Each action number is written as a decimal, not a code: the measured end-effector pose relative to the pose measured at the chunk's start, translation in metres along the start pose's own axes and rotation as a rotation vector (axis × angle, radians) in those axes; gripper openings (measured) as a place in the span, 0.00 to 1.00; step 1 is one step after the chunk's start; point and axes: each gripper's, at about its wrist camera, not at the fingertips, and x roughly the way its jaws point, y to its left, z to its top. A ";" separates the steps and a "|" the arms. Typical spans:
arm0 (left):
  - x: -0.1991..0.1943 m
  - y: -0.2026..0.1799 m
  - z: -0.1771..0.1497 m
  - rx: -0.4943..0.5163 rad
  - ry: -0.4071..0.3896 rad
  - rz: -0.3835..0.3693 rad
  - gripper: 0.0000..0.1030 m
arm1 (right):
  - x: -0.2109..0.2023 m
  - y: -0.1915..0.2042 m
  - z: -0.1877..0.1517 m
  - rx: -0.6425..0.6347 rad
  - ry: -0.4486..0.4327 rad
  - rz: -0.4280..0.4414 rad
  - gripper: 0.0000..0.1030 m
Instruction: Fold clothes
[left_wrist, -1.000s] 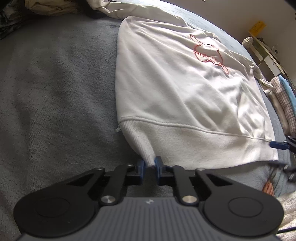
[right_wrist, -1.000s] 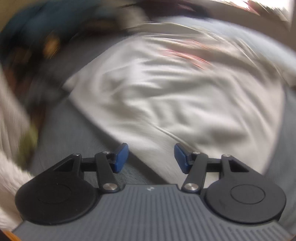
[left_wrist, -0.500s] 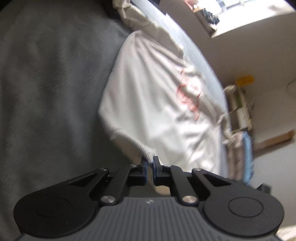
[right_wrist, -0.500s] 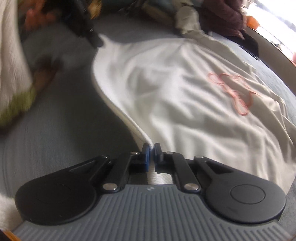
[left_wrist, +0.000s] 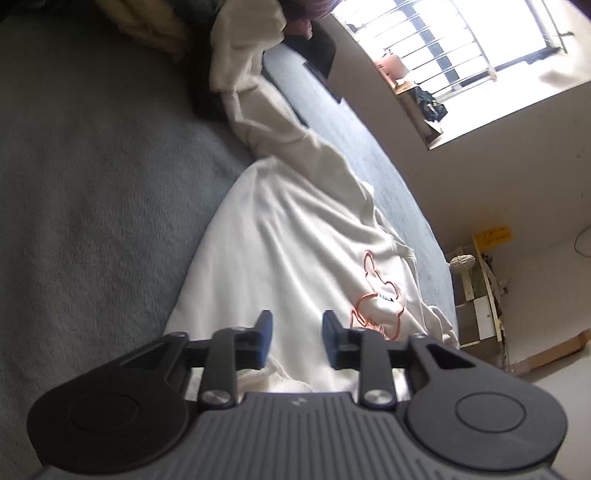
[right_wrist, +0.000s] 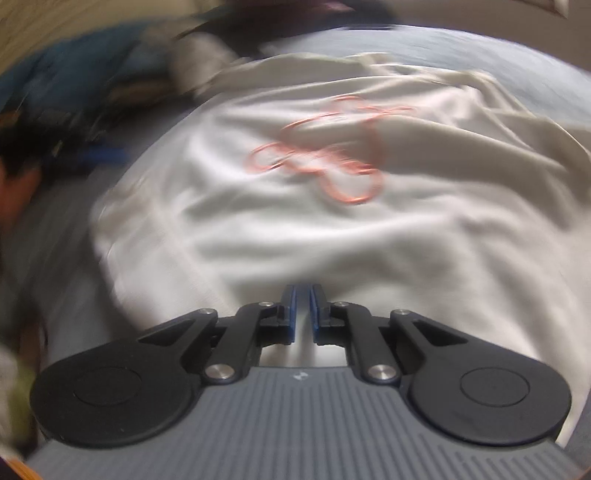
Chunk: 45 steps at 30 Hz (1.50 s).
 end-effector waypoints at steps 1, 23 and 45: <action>-0.004 -0.002 -0.001 0.035 0.001 0.010 0.32 | -0.008 -0.008 0.002 0.052 -0.035 -0.007 0.15; 0.006 -0.018 -0.037 0.380 0.091 0.155 0.44 | -0.136 -0.002 -0.105 -0.061 0.006 -0.327 0.57; -0.026 -0.022 -0.036 0.561 0.041 0.196 0.54 | -0.102 -0.093 -0.099 0.445 -0.147 -0.125 0.13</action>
